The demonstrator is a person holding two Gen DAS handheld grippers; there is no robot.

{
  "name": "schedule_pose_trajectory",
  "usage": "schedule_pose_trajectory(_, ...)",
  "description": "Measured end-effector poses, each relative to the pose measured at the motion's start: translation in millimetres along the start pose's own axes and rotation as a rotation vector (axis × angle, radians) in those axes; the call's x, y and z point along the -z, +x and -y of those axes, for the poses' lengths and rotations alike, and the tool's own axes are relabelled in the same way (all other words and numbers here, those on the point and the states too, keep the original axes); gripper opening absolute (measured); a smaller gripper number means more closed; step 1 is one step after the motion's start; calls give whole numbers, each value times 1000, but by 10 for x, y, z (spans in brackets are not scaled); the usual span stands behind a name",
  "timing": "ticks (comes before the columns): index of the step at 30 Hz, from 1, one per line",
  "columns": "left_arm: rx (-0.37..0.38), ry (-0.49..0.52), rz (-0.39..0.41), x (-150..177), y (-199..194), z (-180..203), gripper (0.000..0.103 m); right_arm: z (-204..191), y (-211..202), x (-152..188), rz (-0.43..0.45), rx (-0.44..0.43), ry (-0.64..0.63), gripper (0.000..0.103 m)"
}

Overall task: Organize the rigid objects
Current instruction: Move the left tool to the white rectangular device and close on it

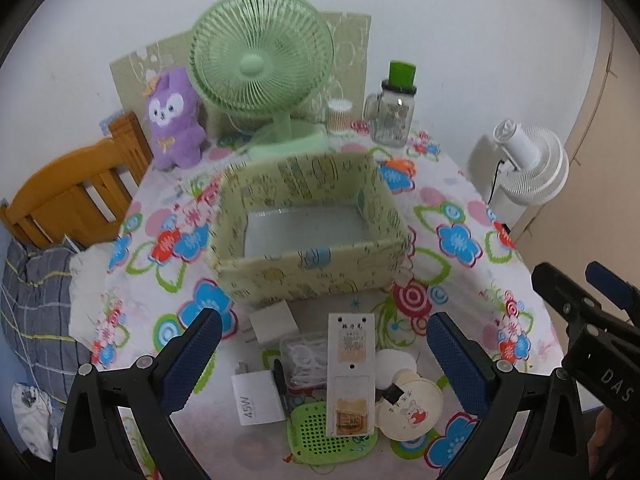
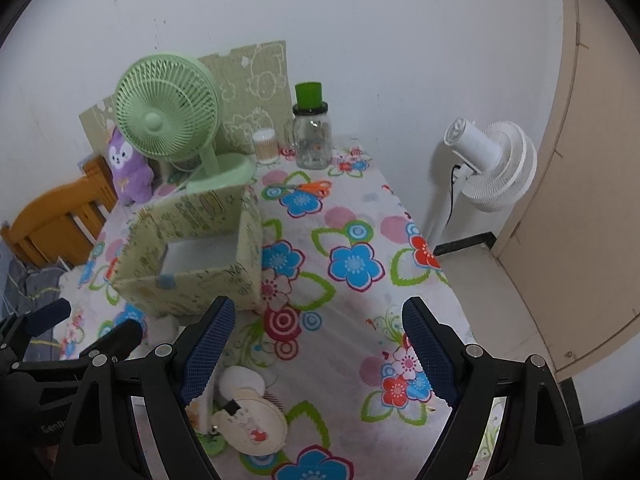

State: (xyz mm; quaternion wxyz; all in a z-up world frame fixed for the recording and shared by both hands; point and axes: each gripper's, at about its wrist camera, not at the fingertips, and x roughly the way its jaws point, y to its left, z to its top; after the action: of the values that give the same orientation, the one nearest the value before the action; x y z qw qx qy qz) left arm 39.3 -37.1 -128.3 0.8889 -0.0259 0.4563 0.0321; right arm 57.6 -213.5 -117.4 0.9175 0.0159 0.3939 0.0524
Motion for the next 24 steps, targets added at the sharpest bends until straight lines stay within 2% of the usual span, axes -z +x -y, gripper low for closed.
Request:
schedule_pose_trajectory(12,-29,20,-88,298,564,87,102,-37,430,267,-57,-18,-37,88)
schedule_pose_trajectory(24,-41,29,-123,444,877,188,97,-30,727,463,-118,-36,-59,88)
